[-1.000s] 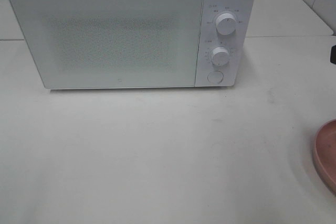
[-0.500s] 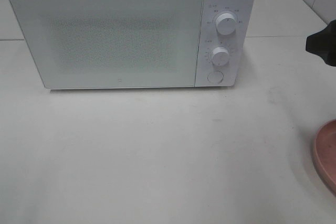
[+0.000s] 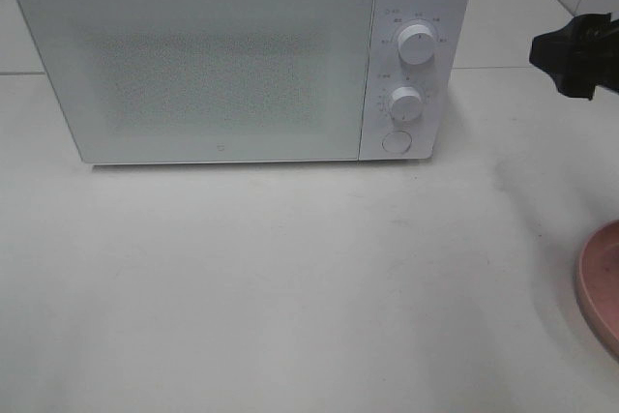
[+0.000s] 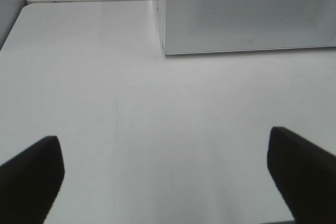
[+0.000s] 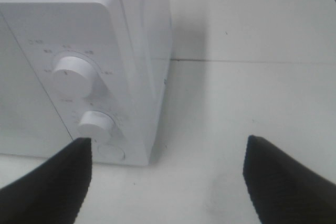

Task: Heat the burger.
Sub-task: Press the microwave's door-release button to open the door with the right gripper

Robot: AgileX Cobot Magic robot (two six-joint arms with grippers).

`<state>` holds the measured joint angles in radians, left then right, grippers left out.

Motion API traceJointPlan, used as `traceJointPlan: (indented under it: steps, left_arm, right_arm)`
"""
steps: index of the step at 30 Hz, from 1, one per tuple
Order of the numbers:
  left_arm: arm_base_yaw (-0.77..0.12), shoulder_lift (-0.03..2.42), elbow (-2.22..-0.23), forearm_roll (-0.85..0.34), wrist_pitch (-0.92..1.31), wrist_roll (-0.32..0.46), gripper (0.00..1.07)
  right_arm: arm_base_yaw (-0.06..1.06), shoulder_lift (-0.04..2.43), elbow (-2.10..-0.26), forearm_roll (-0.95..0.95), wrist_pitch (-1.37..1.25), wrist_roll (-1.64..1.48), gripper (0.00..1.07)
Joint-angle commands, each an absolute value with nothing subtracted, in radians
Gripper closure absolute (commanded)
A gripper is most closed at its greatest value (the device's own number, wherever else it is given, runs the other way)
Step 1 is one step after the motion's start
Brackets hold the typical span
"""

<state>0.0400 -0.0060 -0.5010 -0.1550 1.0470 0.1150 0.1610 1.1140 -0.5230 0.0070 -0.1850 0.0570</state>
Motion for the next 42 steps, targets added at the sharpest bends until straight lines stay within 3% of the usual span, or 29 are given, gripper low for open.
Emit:
traceJointPlan:
  steps: [1, 9, 16, 26, 42]
  left_arm:
    - [0.042, -0.032, -0.497, -0.159, 1.038, 0.118, 0.03]
    - [0.042, -0.032, -0.497, -0.159, 1.038, 0.118, 0.03]
    - [0.042, -0.032, -0.497, -0.159, 1.038, 0.118, 0.03]
    - [0.042, -0.032, -0.497, -0.159, 1.038, 0.118, 0.03]
    - [0.042, -0.032, -0.497, -0.159, 1.038, 0.118, 0.03]
  right_arm:
    - [0.234, 1.115, -0.460, 0.077, -0.390, -0.047, 0.31]
    - [0.357, 1.118, -0.372, 0.346, -0.597, -0.298, 0.31]
    - [0.548, 1.118, -0.284, 0.594, -0.839, -0.445, 0.31]
    - [0.680, 1.125, -0.280, 0.647, -0.918, -0.495, 0.31]
    - [0.873, 1.385, -0.280, 0.852, -1.126, -0.490, 0.31]
